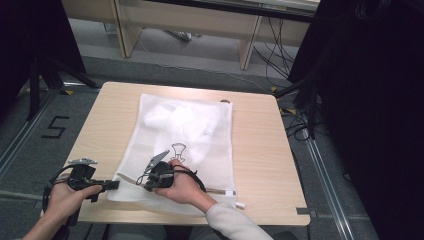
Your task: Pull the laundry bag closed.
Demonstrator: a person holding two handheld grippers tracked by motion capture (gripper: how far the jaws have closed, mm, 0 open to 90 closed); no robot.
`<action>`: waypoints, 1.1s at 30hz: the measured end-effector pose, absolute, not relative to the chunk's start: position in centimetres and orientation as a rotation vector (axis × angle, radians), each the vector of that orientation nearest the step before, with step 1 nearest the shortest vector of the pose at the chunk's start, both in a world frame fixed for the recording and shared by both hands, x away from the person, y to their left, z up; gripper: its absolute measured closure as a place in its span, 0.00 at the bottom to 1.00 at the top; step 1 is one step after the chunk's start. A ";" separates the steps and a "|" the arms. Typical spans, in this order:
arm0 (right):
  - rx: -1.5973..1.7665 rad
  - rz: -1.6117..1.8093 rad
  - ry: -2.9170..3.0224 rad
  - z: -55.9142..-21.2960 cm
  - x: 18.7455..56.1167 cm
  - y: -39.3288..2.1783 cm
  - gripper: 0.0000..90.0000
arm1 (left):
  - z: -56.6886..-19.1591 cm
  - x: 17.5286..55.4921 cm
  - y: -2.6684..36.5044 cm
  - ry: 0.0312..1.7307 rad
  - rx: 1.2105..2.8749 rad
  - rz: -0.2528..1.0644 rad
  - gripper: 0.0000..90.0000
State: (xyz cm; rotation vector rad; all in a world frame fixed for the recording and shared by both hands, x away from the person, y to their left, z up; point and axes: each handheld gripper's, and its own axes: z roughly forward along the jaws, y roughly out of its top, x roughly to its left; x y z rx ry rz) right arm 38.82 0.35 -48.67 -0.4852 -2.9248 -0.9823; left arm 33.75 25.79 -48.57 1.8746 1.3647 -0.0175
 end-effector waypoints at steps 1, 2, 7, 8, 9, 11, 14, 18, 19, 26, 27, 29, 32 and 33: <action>-0.503 -0.980 -2.915 -48.8 38.8 0.1 0.92 | -48.6 33.8 25.8 1.365 1.876 -0.016 0.96; -0.503 -0.980 -2.915 -48.8 38.8 0.1 0.92 | -48.6 33.8 25.8 1.364 1.875 -0.018 0.96; -0.481 -1.003 -2.919 -48.8 38.8 -0.2 0.92 | -48.6 33.8 25.8 1.368 1.875 -0.017 0.96; -0.485 -1.005 -2.916 -48.8 38.8 -0.2 0.92 | -48.6 33.8 25.8 1.368 1.874 -0.018 0.96; -0.485 -1.005 -2.916 -48.8 38.8 -0.2 0.92 | -48.6 33.8 25.8 1.368 1.874 -0.018 0.96; -0.487 -1.013 -2.910 -48.9 38.9 -0.2 0.92 | -48.6 33.8 25.8 1.369 1.875 -0.020 0.96; -0.510 -0.993 -2.913 -48.8 38.8 -0.4 0.92 | -48.6 33.7 25.8 1.383 1.863 -0.014 0.96; -0.508 -1.009 -2.904 -48.8 38.9 -0.6 0.92 | -48.7 33.8 25.7 1.379 1.862 -0.009 0.96; -0.514 -1.009 -2.907 -48.7 38.8 -0.6 0.92 | -48.7 33.8 25.8 1.378 1.863 -0.006 0.96; -0.504 -1.020 -2.908 -48.5 38.8 -0.8 0.92 | -48.6 33.8 25.8 1.376 1.869 -0.013 0.96; -0.526 -1.019 -2.902 -48.5 38.7 -1.0 0.92 | -48.7 33.8 25.8 1.378 1.866 -0.010 0.96; -0.515 -1.030 -2.903 -48.5 38.8 -1.2 0.92 | -48.7 33.8 25.8 1.380 1.857 -0.002 0.96; -0.508 -1.040 -2.903 -48.4 38.9 -1.4 0.92 | -48.6 33.8 25.8 1.377 1.870 -0.009 0.96; -0.505 -1.037 -2.908 -48.4 38.9 -1.4 0.92 | -48.6 33.8 25.8 1.377 1.868 -0.011 0.96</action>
